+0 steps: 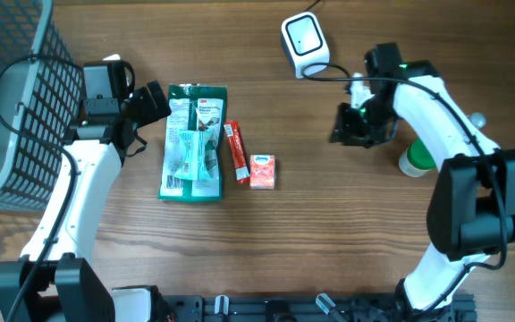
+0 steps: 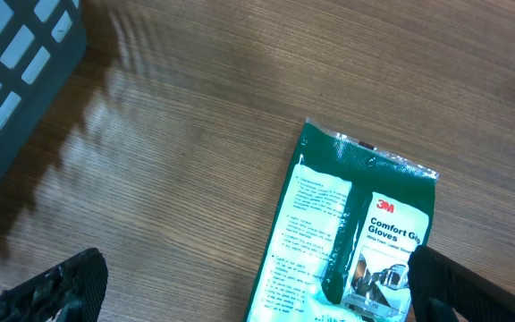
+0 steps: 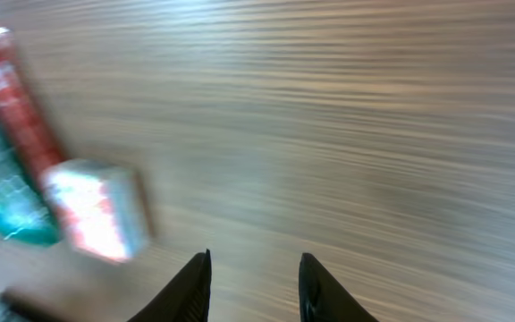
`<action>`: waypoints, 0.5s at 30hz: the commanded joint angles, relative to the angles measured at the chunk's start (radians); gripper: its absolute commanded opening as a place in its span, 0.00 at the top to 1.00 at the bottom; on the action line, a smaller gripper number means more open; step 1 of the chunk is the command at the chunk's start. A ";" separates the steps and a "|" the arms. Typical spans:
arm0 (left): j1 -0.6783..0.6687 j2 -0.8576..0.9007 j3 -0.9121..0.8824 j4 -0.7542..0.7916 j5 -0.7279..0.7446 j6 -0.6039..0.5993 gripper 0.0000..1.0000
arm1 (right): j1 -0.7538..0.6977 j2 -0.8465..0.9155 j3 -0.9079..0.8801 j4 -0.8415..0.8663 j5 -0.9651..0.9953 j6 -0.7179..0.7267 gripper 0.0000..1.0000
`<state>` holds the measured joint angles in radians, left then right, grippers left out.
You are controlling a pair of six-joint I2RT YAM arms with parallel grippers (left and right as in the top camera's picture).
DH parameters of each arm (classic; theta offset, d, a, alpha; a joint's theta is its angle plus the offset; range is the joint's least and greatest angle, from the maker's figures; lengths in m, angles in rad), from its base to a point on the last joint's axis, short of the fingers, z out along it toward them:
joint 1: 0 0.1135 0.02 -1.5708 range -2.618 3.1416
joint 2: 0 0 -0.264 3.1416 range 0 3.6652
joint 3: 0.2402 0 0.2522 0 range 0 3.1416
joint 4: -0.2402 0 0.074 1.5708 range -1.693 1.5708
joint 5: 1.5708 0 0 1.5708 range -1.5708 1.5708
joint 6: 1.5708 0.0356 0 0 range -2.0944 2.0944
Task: Scan the item barcode
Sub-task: 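Move the right gripper over the Kleenex tissue pack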
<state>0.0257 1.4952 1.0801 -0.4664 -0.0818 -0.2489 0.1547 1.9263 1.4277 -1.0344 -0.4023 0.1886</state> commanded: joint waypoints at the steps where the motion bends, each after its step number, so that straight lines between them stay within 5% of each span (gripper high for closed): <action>1: 0.003 -0.003 0.008 0.003 -0.010 0.009 0.00 | 0.085 -0.002 0.016 0.036 -0.217 -0.055 0.69; 4: 0.003 -0.003 0.008 0.002 -0.010 0.009 0.00 | 0.153 -0.002 0.014 0.072 -0.222 -0.034 0.89; 6: 0.003 -0.003 0.008 0.003 -0.010 0.009 0.00 | 0.193 -0.002 0.001 0.112 -0.232 0.017 0.90; 8: 0.003 -0.003 0.008 0.002 -0.010 0.009 0.00 | 0.233 -0.002 -0.018 0.165 -0.230 0.065 0.82; 9: 0.003 -0.003 0.008 0.003 -0.010 0.009 0.00 | 0.251 -0.002 -0.029 0.188 -0.219 0.088 0.65; 10: 0.003 -0.003 0.008 0.003 -0.010 0.009 0.00 | 0.275 0.000 -0.039 0.208 -0.188 0.113 0.57; 15: 0.003 -0.003 0.008 0.003 -0.010 0.009 0.00 | 0.327 0.000 -0.049 0.212 -0.030 0.195 0.59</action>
<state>0.0257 1.4952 1.0801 -0.4664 -0.0818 -0.2489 0.4652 1.9263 1.3933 -0.8249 -0.5350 0.3141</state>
